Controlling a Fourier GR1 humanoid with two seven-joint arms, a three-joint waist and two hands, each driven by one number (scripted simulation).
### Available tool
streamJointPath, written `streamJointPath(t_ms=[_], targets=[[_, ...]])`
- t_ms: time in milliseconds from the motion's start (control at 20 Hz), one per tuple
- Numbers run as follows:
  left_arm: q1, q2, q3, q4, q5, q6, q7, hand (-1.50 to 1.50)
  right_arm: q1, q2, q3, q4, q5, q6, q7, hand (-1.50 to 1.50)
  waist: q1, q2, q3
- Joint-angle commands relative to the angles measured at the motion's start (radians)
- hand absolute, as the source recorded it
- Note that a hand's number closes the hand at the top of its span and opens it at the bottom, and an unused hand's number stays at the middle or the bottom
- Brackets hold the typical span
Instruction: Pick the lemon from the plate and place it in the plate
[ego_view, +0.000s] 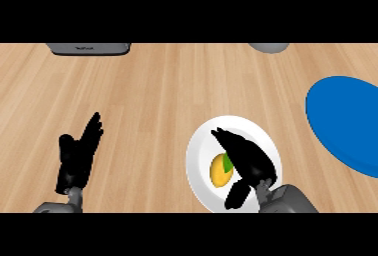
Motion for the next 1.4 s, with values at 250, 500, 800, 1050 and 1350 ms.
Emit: streamJointPath(t_ms=[250,500,800,1050,1350], targets=[[-0.053,-0.037,0.048,0.07,-0.031,-0.017,-0.017,0.0,0.014,0.051,0.032,0.032,0.144,-0.027,-0.078,1.5,-0.003,0.0,0.0],[0.019,-0.042,0.024,-0.059,-0.068,-0.022,0.048,0.0,-0.001,0.033,-0.041,0.017,0.173,-0.013,-0.136,1.5,0.0,-0.001,0.0],[0.02,-0.035,0.057,-0.018,-0.046,-0.052,0.003,0.0,0.02,-0.055,-0.117,0.061,0.25,-0.177,-0.252,1.5,-0.002,0.0,0.0],[-0.008,-0.004,0.1,-0.006,-0.024,-0.071,-0.004,0.0,0.171,-0.322,-0.252,-0.041,0.104,-0.171,-0.594,1.5,-0.019,-0.002,0.001],[0.01,-0.059,0.06,0.017,-0.064,-0.041,-0.007,0.0,0.154,-0.363,-0.431,-0.107,0.036,-0.231,-0.687,1.5,-0.011,-0.001,0.0]])
